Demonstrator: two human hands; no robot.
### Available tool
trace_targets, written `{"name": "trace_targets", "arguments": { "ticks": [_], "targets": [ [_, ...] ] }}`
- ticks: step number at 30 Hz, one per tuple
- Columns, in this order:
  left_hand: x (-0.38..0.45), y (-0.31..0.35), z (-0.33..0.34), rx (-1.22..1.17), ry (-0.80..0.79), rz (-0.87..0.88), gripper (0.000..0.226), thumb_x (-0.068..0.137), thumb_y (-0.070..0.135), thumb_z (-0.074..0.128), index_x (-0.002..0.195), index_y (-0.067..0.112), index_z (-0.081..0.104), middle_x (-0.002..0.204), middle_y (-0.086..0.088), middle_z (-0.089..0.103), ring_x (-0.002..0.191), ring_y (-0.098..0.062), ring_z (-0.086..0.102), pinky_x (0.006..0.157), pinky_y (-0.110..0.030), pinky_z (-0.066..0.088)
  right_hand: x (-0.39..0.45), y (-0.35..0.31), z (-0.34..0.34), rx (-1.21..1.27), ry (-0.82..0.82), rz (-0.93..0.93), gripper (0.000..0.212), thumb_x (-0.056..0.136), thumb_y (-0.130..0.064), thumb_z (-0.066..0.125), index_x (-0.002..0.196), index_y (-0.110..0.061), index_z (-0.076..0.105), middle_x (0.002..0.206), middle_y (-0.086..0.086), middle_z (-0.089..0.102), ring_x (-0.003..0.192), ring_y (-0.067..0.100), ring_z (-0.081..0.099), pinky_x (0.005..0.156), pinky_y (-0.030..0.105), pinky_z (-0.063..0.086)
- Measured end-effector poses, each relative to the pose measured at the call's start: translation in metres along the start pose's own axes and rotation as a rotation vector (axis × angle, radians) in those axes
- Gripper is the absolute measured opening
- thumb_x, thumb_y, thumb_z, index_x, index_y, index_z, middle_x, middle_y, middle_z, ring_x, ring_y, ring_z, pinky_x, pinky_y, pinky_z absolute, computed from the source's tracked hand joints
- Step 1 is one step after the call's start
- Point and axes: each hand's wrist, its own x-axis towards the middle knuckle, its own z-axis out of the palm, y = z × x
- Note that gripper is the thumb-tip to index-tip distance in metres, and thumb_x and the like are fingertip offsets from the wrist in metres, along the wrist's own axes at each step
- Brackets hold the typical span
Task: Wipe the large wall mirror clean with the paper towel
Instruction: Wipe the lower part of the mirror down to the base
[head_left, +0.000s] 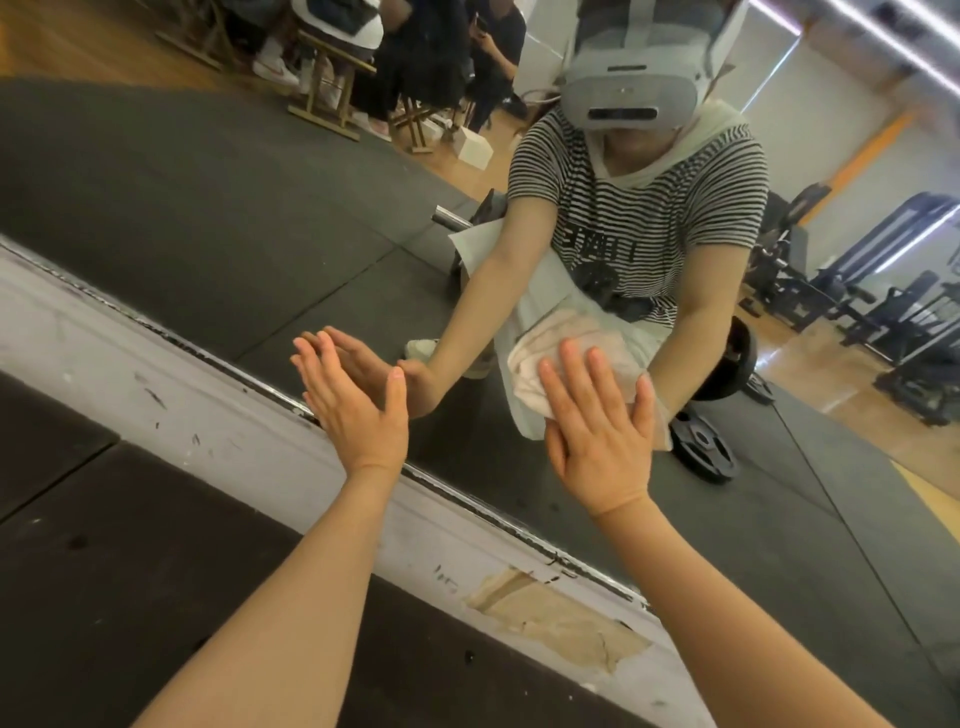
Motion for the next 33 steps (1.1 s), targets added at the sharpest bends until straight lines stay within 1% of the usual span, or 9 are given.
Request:
{"name": "trace_targets", "arguments": {
  "ticks": [11, 13, 16, 18, 22, 24, 26, 31, 33],
  "targets": [
    [0.009, 0.005, -0.026, 0.126, -0.27, -0.072, 0.093, 0.093, 0.038, 0.06, 0.154, 0.019, -0.007, 0.16, -0.003, -0.024, 0.147, -0.022, -0.018, 0.119, -0.049, 0.003, -0.083, -0.068, 0.012, 0.06, -0.437, -0.075, 0.08, 0.084, -0.019, 0.032, 0.155, -0.023, -0.004, 0.162, -0.004, -0.012, 0.149, 0.017, -0.008, 0.119, 0.042, -0.013],
    [0.01, 0.006, -0.028, 0.133, -0.301, -0.079, 0.097, 0.092, 0.039, 0.062, 0.154, 0.019, -0.009, 0.159, -0.003, -0.026, 0.147, -0.022, -0.02, 0.119, -0.047, 0.002, -0.088, -0.07, 0.014, 0.05, -0.478, -0.1, 0.089, 0.083, -0.02, 0.047, 0.155, -0.022, -0.004, 0.163, -0.004, -0.008, 0.149, 0.018, -0.004, 0.119, 0.043, -0.012],
    [0.01, 0.01, -0.026, 0.138, -0.31, -0.107, 0.097, 0.092, 0.039, 0.061, 0.154, 0.019, -0.011, 0.158, -0.003, -0.028, 0.146, -0.021, -0.021, 0.12, -0.046, 0.001, -0.091, -0.067, 0.016, 0.091, -0.551, -0.237, 0.114, 0.061, -0.027, 0.085, 0.153, -0.018, 0.018, 0.161, -0.002, 0.017, 0.146, 0.019, 0.019, 0.118, 0.046, 0.009],
    [0.01, 0.012, -0.027, 0.132, -0.306, -0.11, 0.097, 0.092, 0.037, 0.062, 0.154, 0.018, -0.011, 0.159, -0.003, -0.027, 0.146, -0.021, -0.021, 0.12, -0.045, 0.001, -0.088, -0.06, 0.017, 0.103, -0.569, -0.347, 0.106, 0.054, -0.031, 0.092, 0.143, -0.02, 0.036, 0.151, -0.002, 0.031, 0.14, 0.019, 0.032, 0.111, 0.045, 0.021],
    [0.007, 0.017, -0.03, 0.101, -0.292, -0.107, 0.096, 0.092, 0.033, 0.063, 0.154, 0.018, -0.008, 0.159, -0.004, -0.024, 0.147, -0.023, -0.018, 0.12, -0.047, 0.005, -0.072, -0.046, 0.011, 0.058, -0.524, -0.434, 0.079, 0.072, -0.028, 0.08, 0.139, -0.02, 0.039, 0.149, -0.005, 0.031, 0.14, 0.012, 0.028, 0.121, 0.04, 0.001],
    [0.003, 0.02, -0.03, 0.068, -0.267, -0.108, 0.095, 0.092, 0.032, 0.064, 0.155, 0.02, -0.006, 0.16, -0.001, -0.022, 0.148, -0.023, -0.015, 0.119, -0.048, 0.01, -0.057, -0.034, 0.001, 0.048, -0.471, -0.366, 0.054, 0.086, -0.024, 0.051, 0.139, -0.02, 0.039, 0.148, -0.007, 0.031, 0.142, 0.01, 0.02, 0.12, 0.044, -0.008],
    [0.0, 0.022, -0.03, 0.038, -0.24, -0.106, 0.094, 0.091, 0.03, 0.065, 0.155, 0.021, -0.003, 0.161, 0.0, -0.019, 0.149, -0.024, -0.011, 0.118, -0.048, 0.014, -0.036, -0.02, -0.012, 0.046, -0.439, -0.304, 0.055, 0.085, -0.021, 0.032, 0.139, -0.019, 0.04, 0.148, -0.007, 0.038, 0.141, 0.011, 0.024, 0.119, 0.045, -0.01],
    [0.0, 0.029, -0.026, 0.018, -0.212, -0.151, 0.095, 0.091, 0.016, 0.066, 0.155, 0.02, -0.003, 0.162, -0.001, -0.017, 0.149, -0.023, -0.01, 0.12, -0.048, 0.015, 0.004, 0.013, -0.028, 0.008, -0.22, -0.139, 0.053, 0.091, -0.013, 0.036, 0.144, -0.017, 0.04, 0.146, -0.003, 0.046, 0.149, 0.019, 0.011, 0.119, 0.043, -0.011],
    [0.001, 0.03, -0.023, 0.028, -0.205, -0.169, 0.095, 0.09, 0.014, 0.066, 0.155, 0.019, -0.004, 0.162, -0.001, -0.018, 0.149, -0.023, -0.01, 0.12, -0.048, 0.014, 0.022, 0.021, -0.034, 0.026, -0.132, -0.046, 0.048, 0.094, -0.012, 0.04, 0.141, -0.012, 0.047, 0.146, 0.004, 0.048, 0.144, 0.025, 0.027, 0.119, 0.045, -0.009]
  ]
}}
